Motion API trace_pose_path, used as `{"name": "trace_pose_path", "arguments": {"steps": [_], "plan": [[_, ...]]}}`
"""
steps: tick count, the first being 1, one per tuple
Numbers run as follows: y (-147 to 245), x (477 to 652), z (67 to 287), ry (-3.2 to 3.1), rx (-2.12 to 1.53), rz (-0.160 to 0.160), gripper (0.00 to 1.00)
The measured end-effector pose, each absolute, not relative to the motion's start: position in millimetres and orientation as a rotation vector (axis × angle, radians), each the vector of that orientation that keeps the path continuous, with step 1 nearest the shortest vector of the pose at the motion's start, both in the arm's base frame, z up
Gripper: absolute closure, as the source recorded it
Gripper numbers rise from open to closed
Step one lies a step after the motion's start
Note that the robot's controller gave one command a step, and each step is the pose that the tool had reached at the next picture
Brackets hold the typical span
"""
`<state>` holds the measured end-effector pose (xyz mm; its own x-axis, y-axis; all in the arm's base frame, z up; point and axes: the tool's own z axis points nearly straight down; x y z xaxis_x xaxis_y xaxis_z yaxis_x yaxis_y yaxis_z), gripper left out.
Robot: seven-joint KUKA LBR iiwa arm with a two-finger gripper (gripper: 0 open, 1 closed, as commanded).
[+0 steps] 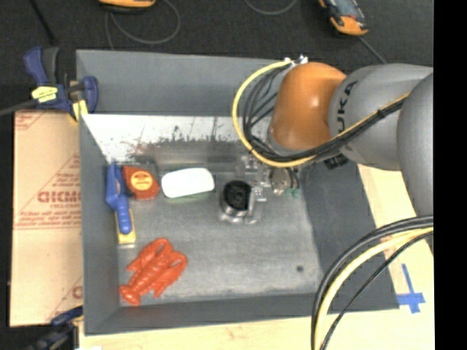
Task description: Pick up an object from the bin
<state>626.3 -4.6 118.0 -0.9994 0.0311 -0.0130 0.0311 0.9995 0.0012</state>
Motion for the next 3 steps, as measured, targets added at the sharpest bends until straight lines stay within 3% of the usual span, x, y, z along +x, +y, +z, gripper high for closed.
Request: {"name": "trace_pose_path", "arguments": {"steps": [1,3], "plan": [[-42.6,606.8,110.3,3.131,0.227,0.0,0.0],[-29.7,609.3,101.1,3.134,0.104,-0.005,0.0]]}}
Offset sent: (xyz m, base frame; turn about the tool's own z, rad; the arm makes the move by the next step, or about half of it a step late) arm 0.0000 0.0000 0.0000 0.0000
